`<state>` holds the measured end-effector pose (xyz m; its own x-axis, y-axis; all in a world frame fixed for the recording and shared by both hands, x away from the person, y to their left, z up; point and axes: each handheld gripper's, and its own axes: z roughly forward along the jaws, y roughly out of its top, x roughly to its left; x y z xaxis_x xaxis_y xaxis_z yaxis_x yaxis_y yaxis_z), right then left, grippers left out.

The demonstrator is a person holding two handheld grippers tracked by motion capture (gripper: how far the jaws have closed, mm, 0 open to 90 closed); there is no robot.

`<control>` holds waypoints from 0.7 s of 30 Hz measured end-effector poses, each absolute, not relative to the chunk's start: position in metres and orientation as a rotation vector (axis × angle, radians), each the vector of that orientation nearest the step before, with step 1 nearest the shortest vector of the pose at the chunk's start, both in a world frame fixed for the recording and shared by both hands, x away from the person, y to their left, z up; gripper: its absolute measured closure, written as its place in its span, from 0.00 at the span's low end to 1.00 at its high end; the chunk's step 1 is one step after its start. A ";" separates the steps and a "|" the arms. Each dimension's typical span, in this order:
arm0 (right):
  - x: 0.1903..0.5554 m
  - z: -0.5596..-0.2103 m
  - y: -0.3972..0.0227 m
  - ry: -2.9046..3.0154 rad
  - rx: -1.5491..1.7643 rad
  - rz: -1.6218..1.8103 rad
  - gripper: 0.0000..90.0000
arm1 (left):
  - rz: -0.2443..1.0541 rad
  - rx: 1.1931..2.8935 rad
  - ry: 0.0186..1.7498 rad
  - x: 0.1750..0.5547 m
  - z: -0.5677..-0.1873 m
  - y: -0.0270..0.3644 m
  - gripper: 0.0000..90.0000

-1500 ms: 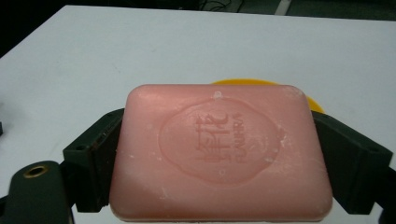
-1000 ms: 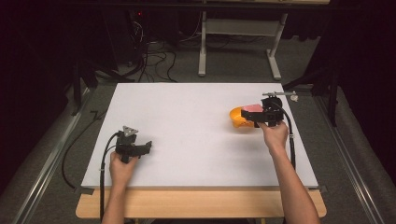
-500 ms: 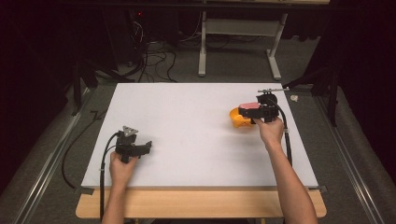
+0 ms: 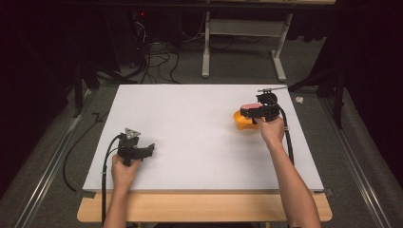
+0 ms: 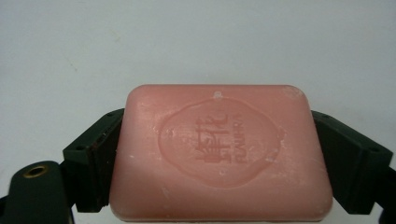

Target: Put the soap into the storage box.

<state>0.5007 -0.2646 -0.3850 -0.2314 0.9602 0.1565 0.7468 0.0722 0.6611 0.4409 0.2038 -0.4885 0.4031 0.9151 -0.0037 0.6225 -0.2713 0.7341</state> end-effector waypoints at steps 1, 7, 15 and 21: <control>0.502 -0.387 -0.264 2.038 1.708 0.928 0.15 | 0.567 2.000 1.307 0.441 -0.489 0.204 0.21; 0.508 -0.395 -0.263 2.051 1.749 0.878 0.15 | 0.568 2.000 1.307 0.441 -0.488 0.204 0.21; 0.514 -0.403 -0.266 2.046 1.810 0.845 0.15 | 0.568 1.999 1.307 0.441 -0.489 0.204 0.21; 0.518 -0.406 -0.267 2.043 1.833 0.816 0.15 | 0.569 1.999 1.306 0.441 -0.489 0.204 0.21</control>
